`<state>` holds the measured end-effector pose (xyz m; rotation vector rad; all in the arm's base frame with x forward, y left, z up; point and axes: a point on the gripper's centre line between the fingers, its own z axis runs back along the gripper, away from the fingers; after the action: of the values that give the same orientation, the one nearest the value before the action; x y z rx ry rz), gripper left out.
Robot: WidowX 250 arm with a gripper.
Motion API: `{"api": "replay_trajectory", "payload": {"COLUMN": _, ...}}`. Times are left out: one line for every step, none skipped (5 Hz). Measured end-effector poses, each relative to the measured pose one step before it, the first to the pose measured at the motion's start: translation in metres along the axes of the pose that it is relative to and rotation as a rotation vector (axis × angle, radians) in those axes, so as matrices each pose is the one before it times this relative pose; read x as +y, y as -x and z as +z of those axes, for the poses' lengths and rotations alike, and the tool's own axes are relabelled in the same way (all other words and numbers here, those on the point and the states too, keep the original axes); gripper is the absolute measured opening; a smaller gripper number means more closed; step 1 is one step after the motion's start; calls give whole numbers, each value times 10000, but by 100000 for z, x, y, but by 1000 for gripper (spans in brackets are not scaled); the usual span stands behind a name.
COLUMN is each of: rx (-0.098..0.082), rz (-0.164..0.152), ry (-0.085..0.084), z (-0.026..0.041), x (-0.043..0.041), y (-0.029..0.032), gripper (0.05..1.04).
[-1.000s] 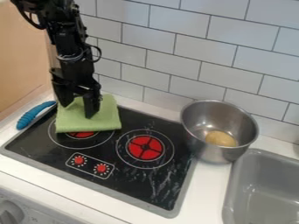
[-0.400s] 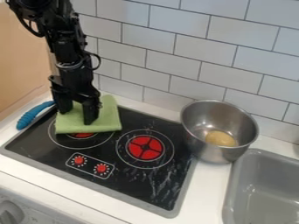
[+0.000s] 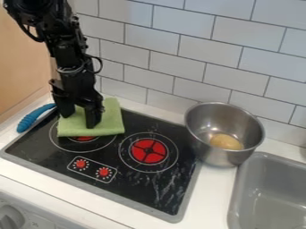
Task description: Move the green cloth to the bottom right side of the stove
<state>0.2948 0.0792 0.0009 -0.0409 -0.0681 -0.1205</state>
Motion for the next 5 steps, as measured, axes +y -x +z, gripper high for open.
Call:
{"api": "replay_trajectory", "payload": {"rx": 24, "rz": -180, "ry": -10, "z": 18, "x": -1113, "y": 631, "gripper": 999}}
{"api": "replay_trajectory", "payload": {"rx": -42, "rz": -194, "ry": -49, "z": 73, "x": -1101, "y": 508, "gripper": 999}}
{"api": "replay_trajectory", "payload": {"rx": -40, "rz": -261, "ry": 32, "z": -14, "x": -1552, "y": 690, "gripper": 999}}
{"api": "replay_trajectory", "payload": {"rx": 23, "rz": -433, "ry": 47, "z": -30, "x": -2203, "y": 701, "gripper": 999}}
{"api": "replay_trajectory", "payload": {"rx": -31, "rz": -528, "ry": 45, "z": -31, "x": -2492, "y": 616, "gripper": 999}}
